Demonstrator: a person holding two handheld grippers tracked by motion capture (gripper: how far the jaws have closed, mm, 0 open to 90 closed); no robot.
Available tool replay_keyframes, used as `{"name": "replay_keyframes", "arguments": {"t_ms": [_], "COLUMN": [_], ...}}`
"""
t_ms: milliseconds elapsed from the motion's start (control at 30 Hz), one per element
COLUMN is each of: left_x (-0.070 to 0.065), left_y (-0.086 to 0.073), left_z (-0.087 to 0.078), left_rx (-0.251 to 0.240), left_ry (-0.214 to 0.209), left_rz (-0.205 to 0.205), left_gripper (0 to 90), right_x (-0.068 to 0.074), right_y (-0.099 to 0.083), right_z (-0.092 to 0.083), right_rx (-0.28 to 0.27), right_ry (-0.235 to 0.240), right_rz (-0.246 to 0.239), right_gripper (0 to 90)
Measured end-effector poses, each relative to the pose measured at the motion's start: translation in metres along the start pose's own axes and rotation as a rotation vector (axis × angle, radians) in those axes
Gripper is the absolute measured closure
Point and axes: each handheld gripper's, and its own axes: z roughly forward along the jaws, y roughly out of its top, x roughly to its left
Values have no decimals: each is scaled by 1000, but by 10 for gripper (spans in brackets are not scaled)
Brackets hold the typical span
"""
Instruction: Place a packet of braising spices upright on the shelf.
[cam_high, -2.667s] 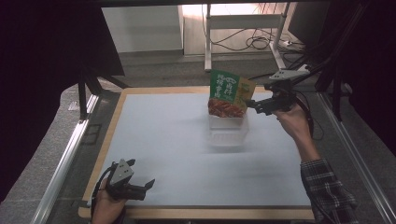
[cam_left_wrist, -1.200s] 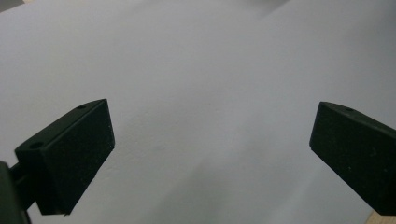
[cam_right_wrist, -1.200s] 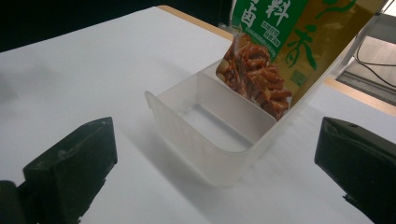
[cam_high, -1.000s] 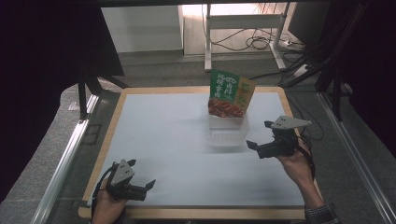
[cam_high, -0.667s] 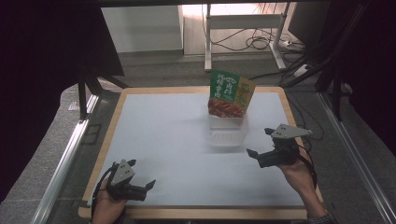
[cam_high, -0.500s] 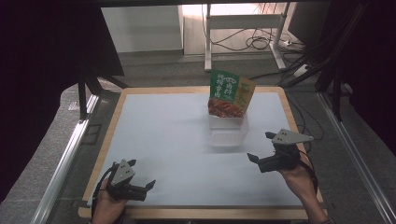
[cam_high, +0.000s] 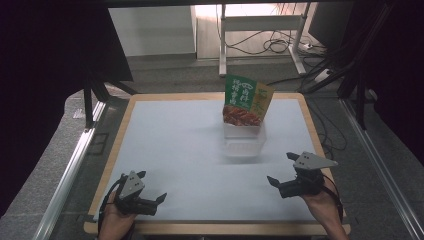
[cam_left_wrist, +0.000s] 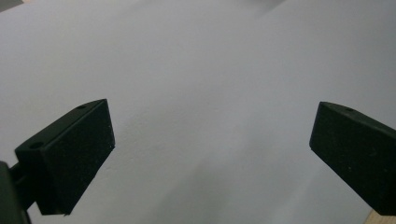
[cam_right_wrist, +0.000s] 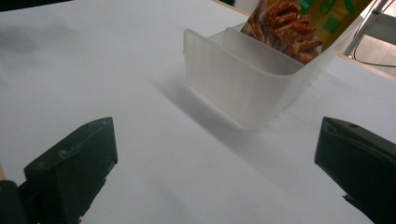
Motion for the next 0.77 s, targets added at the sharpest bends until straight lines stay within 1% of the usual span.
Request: {"name": "replay_keyframes", "arguments": {"t_ms": [200,367,467,533,567,633,700,767], "left_x": [0,-1,-1,-1,-1,-1,-1,-1], "left_y": [0,0,0,0,0,0,0,1], "left_z": [0,0,0,0,0,0,1,1], "left_rx": [-1,-1,0,1,2,2,2,3], "left_ry": [2,1,1,0,0,0,1,-1], "left_rz": [3,5,8,9,11,10,9,10], "left_gripper": [0,0,0,0,0,0,0,0], "right_x": [3,5,6,7,7,8,9,8], "right_y": [-13,-27,-36,-40,-41,-42,-42,-42], "right_z": [-2,0,4,8,11,14,14,14], "right_rx": [24,51,91,118,133,149,149,145], "right_ry": [0,13,15,25,31,38,38,37], "right_rz": [9,36,42,50,55,48,45,59], "right_gripper": [0,0,0,0,0,0,0,0]}}
